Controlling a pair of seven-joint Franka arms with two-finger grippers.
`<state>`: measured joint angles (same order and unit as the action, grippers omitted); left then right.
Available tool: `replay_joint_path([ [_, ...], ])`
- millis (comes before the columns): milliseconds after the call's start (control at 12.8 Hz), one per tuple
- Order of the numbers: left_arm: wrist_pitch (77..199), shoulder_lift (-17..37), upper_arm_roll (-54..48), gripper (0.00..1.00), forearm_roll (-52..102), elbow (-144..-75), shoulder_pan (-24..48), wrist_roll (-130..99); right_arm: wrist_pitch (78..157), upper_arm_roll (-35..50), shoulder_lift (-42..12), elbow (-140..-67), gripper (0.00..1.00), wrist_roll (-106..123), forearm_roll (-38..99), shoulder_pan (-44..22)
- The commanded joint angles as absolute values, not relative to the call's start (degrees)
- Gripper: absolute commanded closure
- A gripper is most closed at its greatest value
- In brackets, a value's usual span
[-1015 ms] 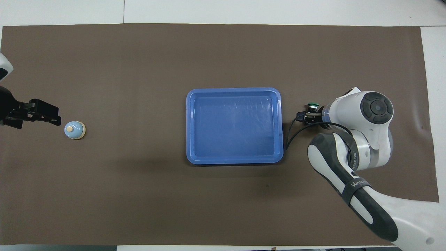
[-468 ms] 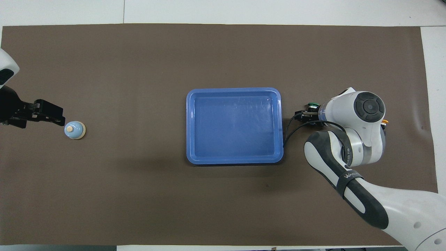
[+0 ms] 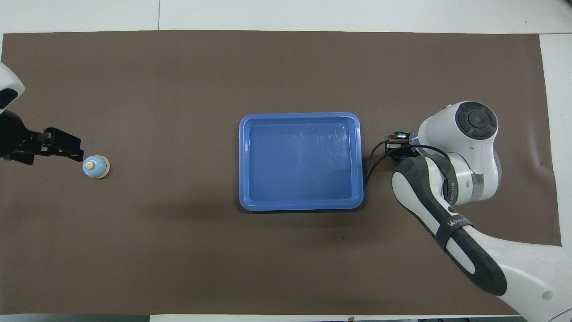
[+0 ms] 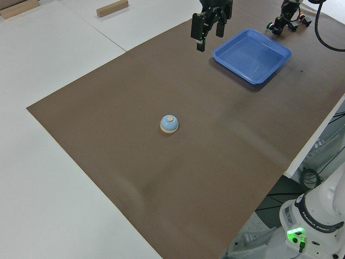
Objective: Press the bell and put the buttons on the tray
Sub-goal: 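Place the green button in the blue tray with the right gripper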
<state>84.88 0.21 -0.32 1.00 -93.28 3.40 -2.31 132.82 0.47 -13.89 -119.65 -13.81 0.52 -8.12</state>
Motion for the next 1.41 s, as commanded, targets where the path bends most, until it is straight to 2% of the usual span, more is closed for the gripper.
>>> replay_joint_path([
  [0,85.6,-0.4,-0.2,0.00,0.8,-94.2,3.4,-2.6,129.3,0.7,-13.1,-116.8,1.00,-12.0,1.0,-8.3],
  [234,85.7,-0.4,-0.1,0.00,0.8,-94.1,3.3,-2.6,120.5,0.8,-13.6,-108.5,1.00,-12.6,1.8,-11.1],
  [390,85.7,-0.4,-0.1,0.00,0.8,-94.1,3.3,-2.6,118.3,0.7,-13.7,-105.7,1.00,-14.0,1.9,-15.2],
  [703,85.8,-0.4,-0.1,0.00,0.8,-94.1,3.3,-2.6,121.4,0.7,-14.1,-107.6,1.00,-26.1,1.9,-23.0],
  [937,85.8,-0.4,-0.1,0.00,0.8,-94.1,3.3,-2.6,128.7,0.8,-13.9,-114.2,1.00,-26.8,1.9,-23.6],
  [1327,85.7,-0.4,-0.1,0.00,0.8,-94.1,3.3,-2.6,132.4,0.7,-14.1,-118.0,1.00,-30.0,1.9,-25.0],
])
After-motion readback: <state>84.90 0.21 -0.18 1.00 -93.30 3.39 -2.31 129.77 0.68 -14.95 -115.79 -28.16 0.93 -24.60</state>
